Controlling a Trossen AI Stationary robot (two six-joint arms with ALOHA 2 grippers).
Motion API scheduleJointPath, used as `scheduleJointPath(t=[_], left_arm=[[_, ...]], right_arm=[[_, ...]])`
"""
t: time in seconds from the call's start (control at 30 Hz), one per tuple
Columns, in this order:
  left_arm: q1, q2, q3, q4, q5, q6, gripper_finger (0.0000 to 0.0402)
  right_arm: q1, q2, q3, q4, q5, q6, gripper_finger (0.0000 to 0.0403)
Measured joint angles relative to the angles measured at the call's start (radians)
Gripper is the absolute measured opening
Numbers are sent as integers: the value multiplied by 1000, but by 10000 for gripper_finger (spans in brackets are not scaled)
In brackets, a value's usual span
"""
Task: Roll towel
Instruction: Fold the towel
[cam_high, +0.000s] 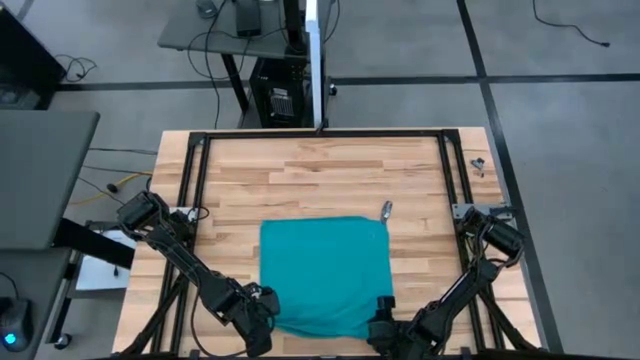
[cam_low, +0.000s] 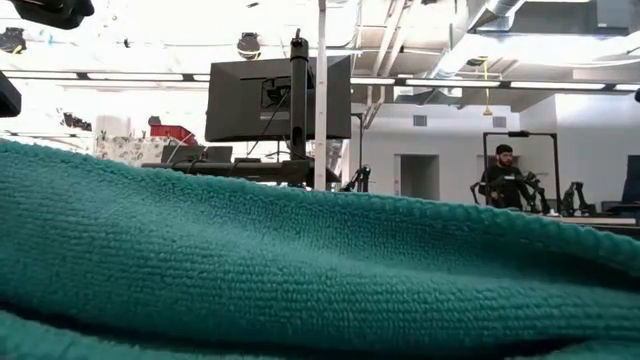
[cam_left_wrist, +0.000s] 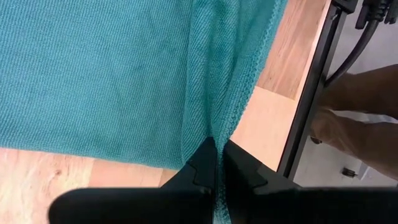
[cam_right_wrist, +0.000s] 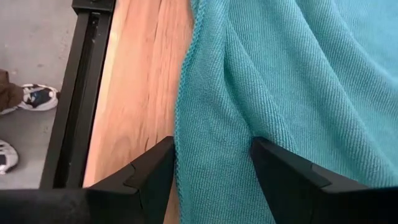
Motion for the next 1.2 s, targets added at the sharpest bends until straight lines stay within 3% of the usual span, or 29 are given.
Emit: scheduleJointPath(t=[0.4, 1.03, 1.2], left_arm=[[-3, 0, 0, 1, 1, 8, 0], [-6, 0, 0, 32, 0, 25, 0], [-10, 0, 0, 30, 0, 26, 0]], right_arm=[[32, -14, 88, -68, 29, -13, 207], [-35, 113, 94, -15, 17, -2, 207], [-38, 115, 93, -22, -17, -2, 178]])
